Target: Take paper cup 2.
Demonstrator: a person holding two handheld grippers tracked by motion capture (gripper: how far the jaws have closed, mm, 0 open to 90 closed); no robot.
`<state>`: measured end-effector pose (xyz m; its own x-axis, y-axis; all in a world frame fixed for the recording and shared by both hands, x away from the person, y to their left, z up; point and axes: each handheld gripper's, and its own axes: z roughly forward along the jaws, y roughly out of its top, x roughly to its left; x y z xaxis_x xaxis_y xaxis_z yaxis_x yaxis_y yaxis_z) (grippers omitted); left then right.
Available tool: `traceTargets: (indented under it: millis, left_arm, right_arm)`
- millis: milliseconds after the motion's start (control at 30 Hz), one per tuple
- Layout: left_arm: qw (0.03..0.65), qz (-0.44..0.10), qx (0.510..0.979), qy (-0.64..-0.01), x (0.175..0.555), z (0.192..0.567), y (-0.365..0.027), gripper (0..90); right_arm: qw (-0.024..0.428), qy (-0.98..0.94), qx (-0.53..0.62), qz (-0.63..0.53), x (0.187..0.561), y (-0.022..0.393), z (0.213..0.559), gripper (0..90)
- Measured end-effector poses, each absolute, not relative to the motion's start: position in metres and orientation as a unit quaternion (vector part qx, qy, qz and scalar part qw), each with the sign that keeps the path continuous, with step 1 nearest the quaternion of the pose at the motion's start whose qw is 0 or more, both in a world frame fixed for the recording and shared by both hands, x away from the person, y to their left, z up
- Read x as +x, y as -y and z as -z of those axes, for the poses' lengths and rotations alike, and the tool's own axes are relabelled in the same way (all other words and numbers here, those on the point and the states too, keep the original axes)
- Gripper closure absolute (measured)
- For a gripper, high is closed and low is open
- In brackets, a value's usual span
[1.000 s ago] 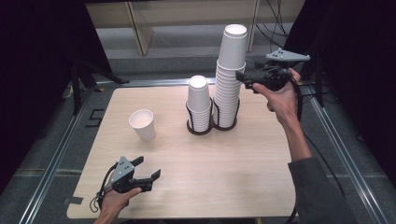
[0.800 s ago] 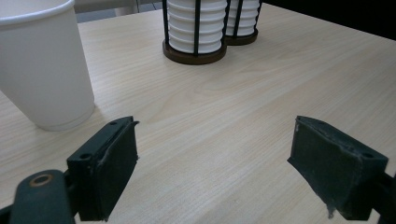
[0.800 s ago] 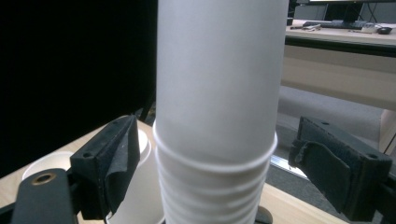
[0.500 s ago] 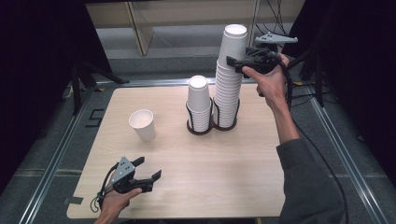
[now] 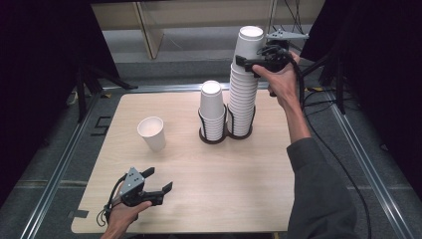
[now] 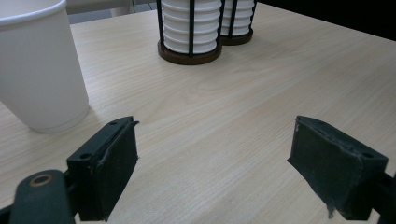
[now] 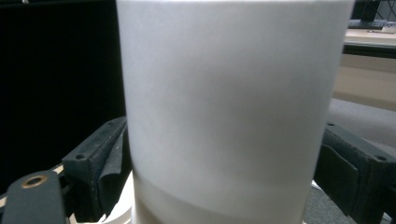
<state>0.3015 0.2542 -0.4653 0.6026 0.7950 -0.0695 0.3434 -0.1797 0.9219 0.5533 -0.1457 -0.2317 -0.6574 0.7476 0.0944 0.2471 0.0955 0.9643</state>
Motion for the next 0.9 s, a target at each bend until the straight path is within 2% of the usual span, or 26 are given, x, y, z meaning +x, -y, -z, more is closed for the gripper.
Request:
traceTargets:
  millis: [400, 900]
  left_arm:
    - [0.510, -0.220, 0.737, -0.384, 0.301, 0.465, -0.253, 14.1]
    - [0.506, -0.220, 0.741, -0.384, 0.301, 0.465, -0.253, 14.1]
  right_arm:
    - [0.214, -0.698, 0.350, -0.587, 0.555, 0.147, 0.229, 15.1]
    - [0.248, -0.672, 0.338, -0.611, 0.542, 0.150, 0.184, 15.4]
